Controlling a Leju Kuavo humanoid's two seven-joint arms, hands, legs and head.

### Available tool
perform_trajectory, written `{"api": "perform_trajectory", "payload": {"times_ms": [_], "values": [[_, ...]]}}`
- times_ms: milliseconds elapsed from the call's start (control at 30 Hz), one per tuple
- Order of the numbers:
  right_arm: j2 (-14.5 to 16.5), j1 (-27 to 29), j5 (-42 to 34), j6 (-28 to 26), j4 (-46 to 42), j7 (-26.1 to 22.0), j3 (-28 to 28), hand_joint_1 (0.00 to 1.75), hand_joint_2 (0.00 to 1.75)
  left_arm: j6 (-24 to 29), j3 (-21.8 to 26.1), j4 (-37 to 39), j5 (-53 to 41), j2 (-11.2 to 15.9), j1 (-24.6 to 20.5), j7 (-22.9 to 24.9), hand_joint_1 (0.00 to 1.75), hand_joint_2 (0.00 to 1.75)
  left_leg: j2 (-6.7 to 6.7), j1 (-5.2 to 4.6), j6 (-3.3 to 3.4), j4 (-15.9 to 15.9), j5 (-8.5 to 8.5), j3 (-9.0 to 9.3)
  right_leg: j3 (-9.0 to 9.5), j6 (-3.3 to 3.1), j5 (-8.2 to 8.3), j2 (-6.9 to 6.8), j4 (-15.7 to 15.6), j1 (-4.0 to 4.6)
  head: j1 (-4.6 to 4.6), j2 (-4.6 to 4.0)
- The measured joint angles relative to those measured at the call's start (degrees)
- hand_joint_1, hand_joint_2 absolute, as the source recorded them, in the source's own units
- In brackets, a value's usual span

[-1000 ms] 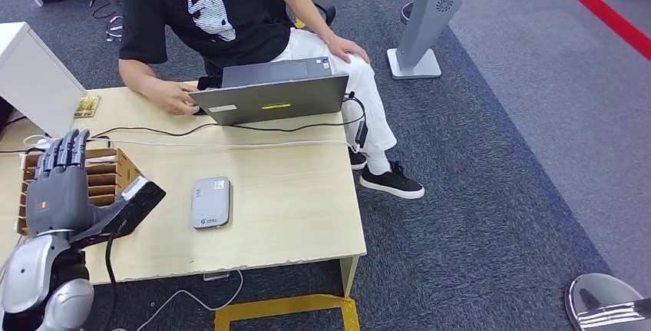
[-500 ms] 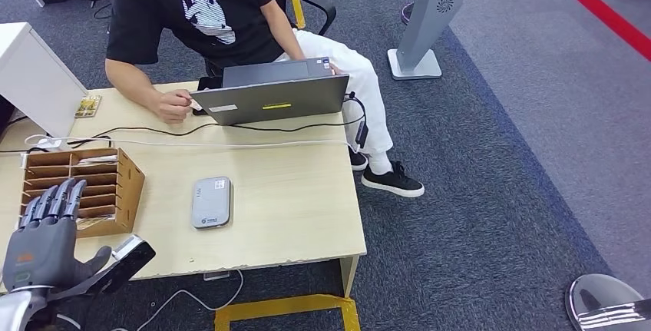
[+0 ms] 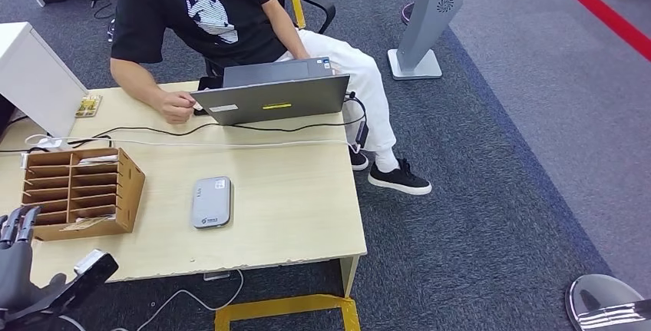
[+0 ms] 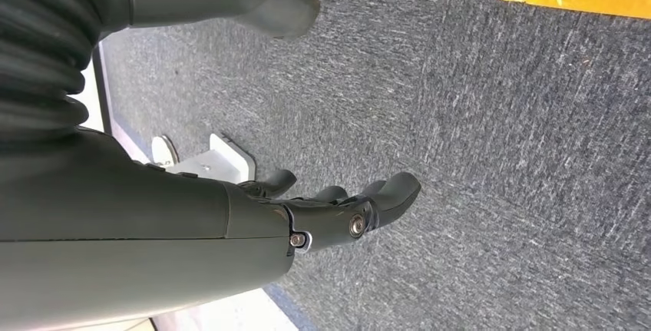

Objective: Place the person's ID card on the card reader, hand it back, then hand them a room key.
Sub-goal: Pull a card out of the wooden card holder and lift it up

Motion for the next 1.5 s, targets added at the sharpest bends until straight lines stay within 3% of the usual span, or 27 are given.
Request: {"api": "perform_trajectory", "payload": {"times_ms": [433,667,1100,1200,1300,1500], "values": [[0.0,-0.2,0.8,-0.2,-0.1,-0.6,-0.7,0.0,1.75,-0.8,9.2,6.3,2.6,-1.3,-0.6,0.3,0.0,1.75,0.0,0.0,0.0,0.0,0.0,0.01,0.0,0.0,0.0,-0.01,0.0,0.0,0.0,0.0],[0.0,-0.4,1.5,-0.2,-0.1,-1.3,-0.7,0.0,1.75,4.5,10.7,9.8,1.6,-4.0,-3.8,-1.5,0.0,1.75,-0.05,-0.01,0.0,0.0,0.01,0.01,0.02,0.0,0.01,-0.06,0.0,0.0,0.01,0.0],[0.0,-0.4,1.8,-0.2,-0.1,-1.4,-0.7,0.0,1.75,5.8,10.8,11.2,1.1,-5.0,-5.0,-1.9,0.0,1.75,-0.06,-0.01,0.0,0.0,0.01,0.02,0.03,0.0,0.02,-0.06,0.0,0.0,0.01,0.0],[0.0,-0.5,2.1,-0.3,-0.1,-1.6,-0.7,0.0,1.75,8.7,10.8,13.2,-0.4,-6.9,-6.7,-2.4,0.0,1.75,-0.07,-0.01,0.0,0.0,0.01,0.03,0.03,0.0,0.02,-0.07,0.0,0.0,0.01,0.0],[0.0,-0.7,2.5,-0.6,-0.1,-2.0,-0.7,0.0,1.75,11.9,10.8,16.9,-2.6,-10.5,-10.1,-3.1,0.0,1.75,-0.08,-0.01,0.0,0.0,0.01,0.04,0.02,0.0,0.02,-0.07,0.0,0.0,0.01,0.0],[-0.2,-1.0,3.2,-0.7,-0.1,-2.6,-0.7,0.0,1.75,12.2,10.8,22.6,-2.5,-14.7,-13.7,-3.8,0.0,1.75,-0.06,-0.01,0.0,0.0,0.01,0.04,0.01,0.0,0.02,-0.06,0.0,0.0,0.01,0.0]]}}
